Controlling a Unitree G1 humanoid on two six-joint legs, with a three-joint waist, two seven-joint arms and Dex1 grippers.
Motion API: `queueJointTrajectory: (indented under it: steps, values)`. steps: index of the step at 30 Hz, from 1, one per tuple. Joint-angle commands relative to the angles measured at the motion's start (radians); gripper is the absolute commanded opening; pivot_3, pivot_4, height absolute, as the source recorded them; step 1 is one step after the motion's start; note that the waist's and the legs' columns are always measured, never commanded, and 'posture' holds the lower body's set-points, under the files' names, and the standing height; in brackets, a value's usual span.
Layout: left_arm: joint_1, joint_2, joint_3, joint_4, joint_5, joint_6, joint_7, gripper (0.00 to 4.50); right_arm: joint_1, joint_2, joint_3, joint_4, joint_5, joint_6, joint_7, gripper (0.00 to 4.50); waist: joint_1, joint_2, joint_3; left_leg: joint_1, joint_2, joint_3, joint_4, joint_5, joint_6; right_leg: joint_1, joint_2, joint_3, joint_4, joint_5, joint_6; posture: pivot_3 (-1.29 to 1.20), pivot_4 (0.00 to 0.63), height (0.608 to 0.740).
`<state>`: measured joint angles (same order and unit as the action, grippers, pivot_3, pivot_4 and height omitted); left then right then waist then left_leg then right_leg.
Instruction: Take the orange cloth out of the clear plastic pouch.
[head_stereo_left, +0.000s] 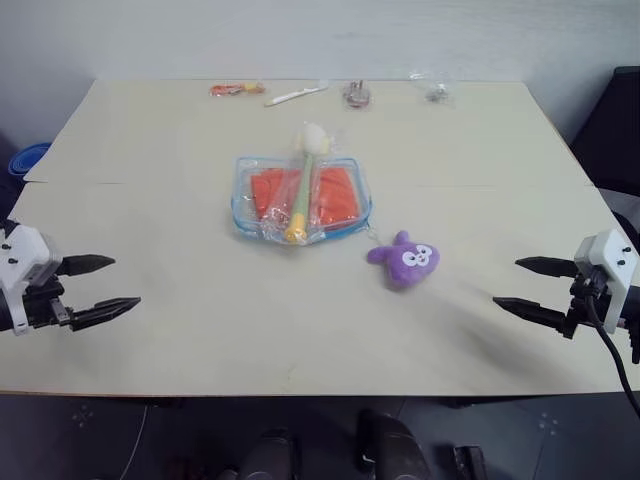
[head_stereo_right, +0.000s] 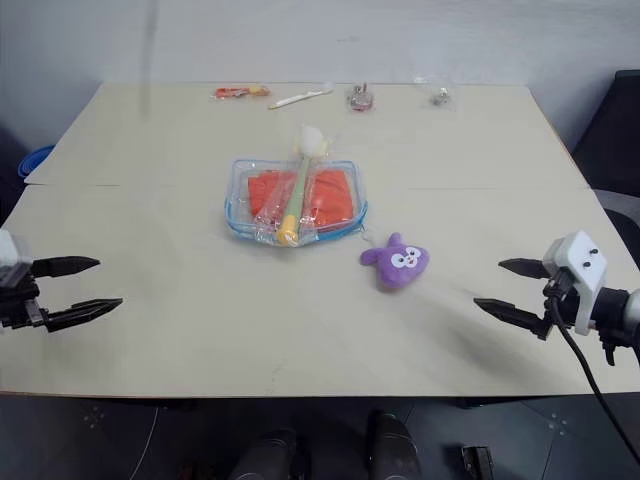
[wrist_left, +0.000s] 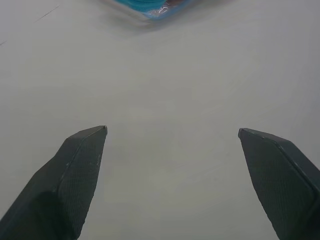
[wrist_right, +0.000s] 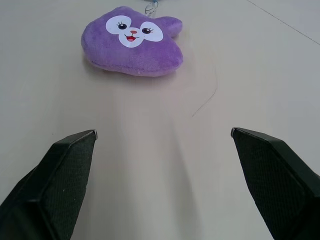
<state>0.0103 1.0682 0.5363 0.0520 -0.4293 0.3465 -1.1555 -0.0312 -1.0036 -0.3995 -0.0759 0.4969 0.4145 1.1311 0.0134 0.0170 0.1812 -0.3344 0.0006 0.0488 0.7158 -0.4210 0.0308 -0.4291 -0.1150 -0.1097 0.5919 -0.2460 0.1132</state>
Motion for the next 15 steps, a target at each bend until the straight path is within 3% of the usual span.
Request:
queueJointTrajectory:
  steps: [1, 15]
  values:
    - [0.003, -0.004, 0.007, -0.011, 0.004, -0.026, 0.000, 4.47, 0.003, 0.000, -0.048, -0.025, 0.015, -0.009, -0.005, 4.50, 0.000, 0.000, 0.000, 0.000, 0.000, 0.000, 0.000, 0.000, 0.000, 0.000, 0.000, 0.000, 0.000, 0.000, 0.000, 0.00, 0.150, 0.740]
    - [-0.024, 0.002, -0.021, 0.006, 0.003, 0.004, 0.029, 4.47, 0.021, -0.002, -0.047, -0.041, 0.025, 0.023, -0.032, 4.50, 0.000, 0.000, 0.000, 0.000, 0.000, 0.000, 0.000, 0.000, 0.000, 0.000, 0.000, 0.000, 0.000, 0.000, 0.000, 0.00, 0.150, 0.740]
